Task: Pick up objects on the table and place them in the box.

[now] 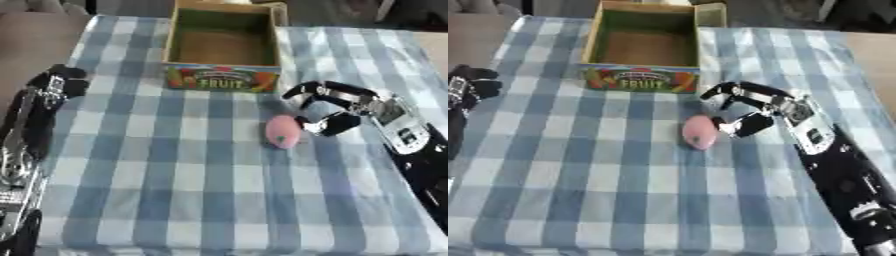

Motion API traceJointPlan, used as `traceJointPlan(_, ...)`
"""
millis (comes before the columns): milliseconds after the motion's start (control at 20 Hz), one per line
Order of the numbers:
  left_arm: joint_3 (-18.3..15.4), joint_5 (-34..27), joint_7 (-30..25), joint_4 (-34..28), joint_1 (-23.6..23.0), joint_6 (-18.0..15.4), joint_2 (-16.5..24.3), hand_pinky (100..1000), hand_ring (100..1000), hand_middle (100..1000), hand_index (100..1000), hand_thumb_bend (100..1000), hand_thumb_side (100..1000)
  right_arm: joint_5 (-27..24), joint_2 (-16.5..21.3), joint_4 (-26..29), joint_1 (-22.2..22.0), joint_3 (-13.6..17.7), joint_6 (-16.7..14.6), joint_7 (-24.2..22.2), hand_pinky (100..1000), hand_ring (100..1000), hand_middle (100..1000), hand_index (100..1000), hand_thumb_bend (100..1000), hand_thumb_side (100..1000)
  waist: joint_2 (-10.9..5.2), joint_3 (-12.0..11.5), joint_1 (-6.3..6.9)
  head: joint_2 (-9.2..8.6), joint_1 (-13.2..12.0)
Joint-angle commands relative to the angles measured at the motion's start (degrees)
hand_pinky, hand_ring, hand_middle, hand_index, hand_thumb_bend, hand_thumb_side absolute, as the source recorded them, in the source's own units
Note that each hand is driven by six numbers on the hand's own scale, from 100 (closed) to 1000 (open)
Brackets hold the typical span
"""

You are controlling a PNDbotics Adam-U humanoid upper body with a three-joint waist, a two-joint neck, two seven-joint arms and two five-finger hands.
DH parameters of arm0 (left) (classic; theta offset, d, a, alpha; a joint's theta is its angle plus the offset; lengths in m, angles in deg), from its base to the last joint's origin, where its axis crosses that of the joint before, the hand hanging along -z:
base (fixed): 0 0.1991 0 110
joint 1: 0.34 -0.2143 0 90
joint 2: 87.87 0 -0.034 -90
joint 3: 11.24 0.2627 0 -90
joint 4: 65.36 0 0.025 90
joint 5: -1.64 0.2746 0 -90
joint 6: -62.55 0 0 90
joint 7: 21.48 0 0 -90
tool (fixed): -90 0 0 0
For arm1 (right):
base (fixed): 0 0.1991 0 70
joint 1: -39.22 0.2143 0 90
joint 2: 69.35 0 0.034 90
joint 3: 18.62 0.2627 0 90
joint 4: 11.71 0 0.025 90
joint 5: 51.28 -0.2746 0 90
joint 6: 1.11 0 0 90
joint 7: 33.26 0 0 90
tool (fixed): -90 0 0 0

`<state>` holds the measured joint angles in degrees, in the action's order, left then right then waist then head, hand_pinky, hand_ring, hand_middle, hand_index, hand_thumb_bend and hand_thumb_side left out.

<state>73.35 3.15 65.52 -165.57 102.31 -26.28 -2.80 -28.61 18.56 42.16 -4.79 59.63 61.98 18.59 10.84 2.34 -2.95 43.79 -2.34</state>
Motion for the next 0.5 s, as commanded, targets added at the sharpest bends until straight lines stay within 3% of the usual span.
traceJointPlan(50, -0.18, 0.1, -0.23, -0.58, 0.4, 0.0, 1.0, 787, 724, 679, 707, 100, 818, 0.18, 0.36, -0.34, 1.09, -0.59, -0.75, -1.1, 766, 1000, 868, 908, 100, 212, -1.08, 0.27, 0.1, 0.33, 0.12)
traceJointPlan(500, -0.19, 0.07, -0.28, -0.25, 0.12, 0.07, 1.28, 786, 725, 680, 707, 100, 814, 2.1, 0.07, -0.2, 2.65, -0.4, -1.39, 1.11, 770, 1000, 861, 901, 100, 149, -2.47, 1.36, -0.56, 0.33, -0.1)
